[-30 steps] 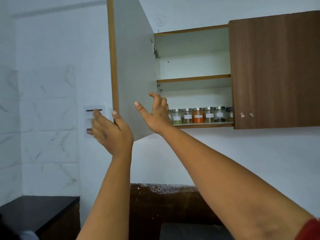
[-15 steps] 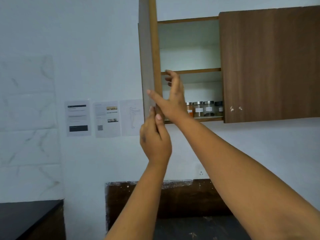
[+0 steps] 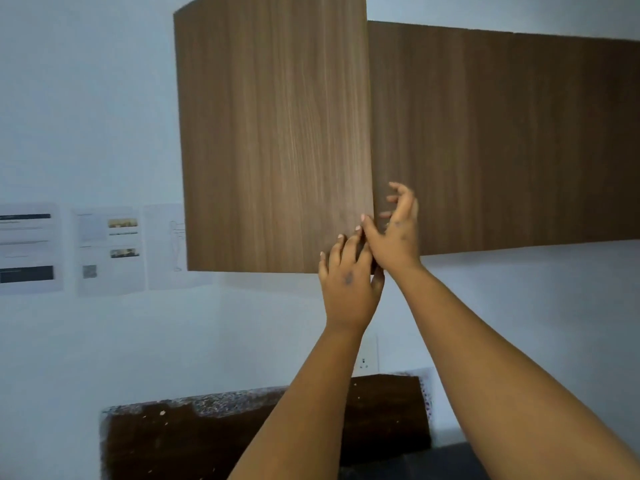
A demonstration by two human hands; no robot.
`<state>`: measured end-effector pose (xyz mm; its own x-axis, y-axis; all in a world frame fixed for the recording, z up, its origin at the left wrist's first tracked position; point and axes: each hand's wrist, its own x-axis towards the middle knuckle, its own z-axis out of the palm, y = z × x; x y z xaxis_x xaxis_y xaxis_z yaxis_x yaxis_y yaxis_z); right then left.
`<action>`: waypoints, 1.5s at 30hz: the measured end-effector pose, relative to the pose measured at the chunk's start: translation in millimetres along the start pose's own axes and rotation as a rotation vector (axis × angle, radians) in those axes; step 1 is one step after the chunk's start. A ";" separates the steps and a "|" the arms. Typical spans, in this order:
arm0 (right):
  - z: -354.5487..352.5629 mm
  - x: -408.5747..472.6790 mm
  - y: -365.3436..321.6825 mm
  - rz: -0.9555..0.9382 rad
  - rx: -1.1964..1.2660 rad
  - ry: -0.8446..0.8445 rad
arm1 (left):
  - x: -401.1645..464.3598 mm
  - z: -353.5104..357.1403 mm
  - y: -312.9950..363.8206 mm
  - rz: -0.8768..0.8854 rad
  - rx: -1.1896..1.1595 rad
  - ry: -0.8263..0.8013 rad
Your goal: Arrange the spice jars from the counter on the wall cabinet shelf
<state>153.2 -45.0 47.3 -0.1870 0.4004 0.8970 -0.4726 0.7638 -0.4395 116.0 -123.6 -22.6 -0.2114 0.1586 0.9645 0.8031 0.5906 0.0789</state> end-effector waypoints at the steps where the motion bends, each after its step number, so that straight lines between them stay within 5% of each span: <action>1: -1.0 6.3 18.3 0.001 -0.027 -0.024 | 6.6 18.0 1.2 -0.001 0.035 -0.026; 13: 36.0 75.2 168.5 -0.151 -0.426 -0.388 | 46.2 158.6 -50.5 -0.019 0.341 -0.334; 20: 40.6 86.2 250.2 -0.264 -0.712 -0.581 | 59.0 199.9 -69.1 -0.073 0.447 -0.319; 33: 69.8 83.7 267.8 -0.276 -0.708 -0.493 | 59.8 229.8 -84.5 -0.090 0.472 -0.194; 45: 56.1 68.1 224.4 -0.121 -0.703 -0.574 | 69.6 181.9 -57.9 -0.043 0.414 -0.390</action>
<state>-13.9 125.3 12.5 -0.6586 0.1279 0.7415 0.0808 0.9918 -0.0993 -46.6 -2.8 -5.9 -0.4922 0.3617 0.7918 0.5206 0.8513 -0.0652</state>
